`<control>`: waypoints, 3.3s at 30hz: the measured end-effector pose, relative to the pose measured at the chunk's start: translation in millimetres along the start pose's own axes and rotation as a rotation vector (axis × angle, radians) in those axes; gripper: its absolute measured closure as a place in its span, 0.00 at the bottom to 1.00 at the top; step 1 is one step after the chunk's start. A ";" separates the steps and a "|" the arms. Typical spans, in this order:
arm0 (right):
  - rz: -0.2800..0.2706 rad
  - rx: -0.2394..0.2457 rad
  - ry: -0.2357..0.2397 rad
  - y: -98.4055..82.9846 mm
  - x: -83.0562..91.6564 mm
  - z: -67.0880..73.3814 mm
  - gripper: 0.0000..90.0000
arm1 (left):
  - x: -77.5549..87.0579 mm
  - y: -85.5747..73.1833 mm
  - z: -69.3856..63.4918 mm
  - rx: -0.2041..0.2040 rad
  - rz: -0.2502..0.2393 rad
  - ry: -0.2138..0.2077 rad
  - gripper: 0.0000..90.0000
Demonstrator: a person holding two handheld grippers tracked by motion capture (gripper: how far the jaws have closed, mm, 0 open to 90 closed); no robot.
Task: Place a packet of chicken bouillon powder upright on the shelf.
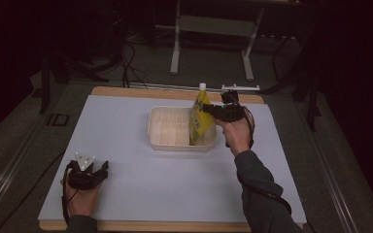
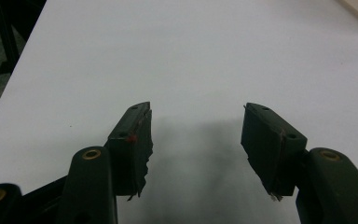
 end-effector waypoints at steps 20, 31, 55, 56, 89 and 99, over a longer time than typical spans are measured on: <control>0.076 -0.062 -0.041 5.8 -23.6 -8.3 1.00 | 0.0 0.0 0.1 0.002 -0.001 -0.001 0.47; 0.114 -0.045 -0.053 9.7 -29.5 -4.8 1.00 | 0.5 0.0 0.0 0.003 -0.005 0.003 0.47; 0.165 0.065 -0.036 4.4 -29.9 7.1 0.66 | 1.5 0.2 0.2 0.010 -0.020 0.007 0.47; 0.169 0.085 -0.045 4.0 -27.9 9.5 0.64 | 1.6 0.3 0.2 0.011 -0.022 0.008 0.47; -0.002 0.118 0.016 -14.2 43.8 10.8 0.60 | 2.8 0.7 0.9 0.017 -0.042 0.019 0.44; -0.023 0.073 0.031 -56.1 55.1 -16.2 0.59 | 3.1 0.4 1.8 0.020 -0.038 0.035 0.41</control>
Point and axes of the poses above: each handheld gripper's, and its own axes: x roughly backward along the jaws, y roughly out of its top, z roughly to its left, the point moved 5 cm from there along -x, roughly forward along the jaws, and after that the axes turned 14 degrees about z, right-handed, at the moved point
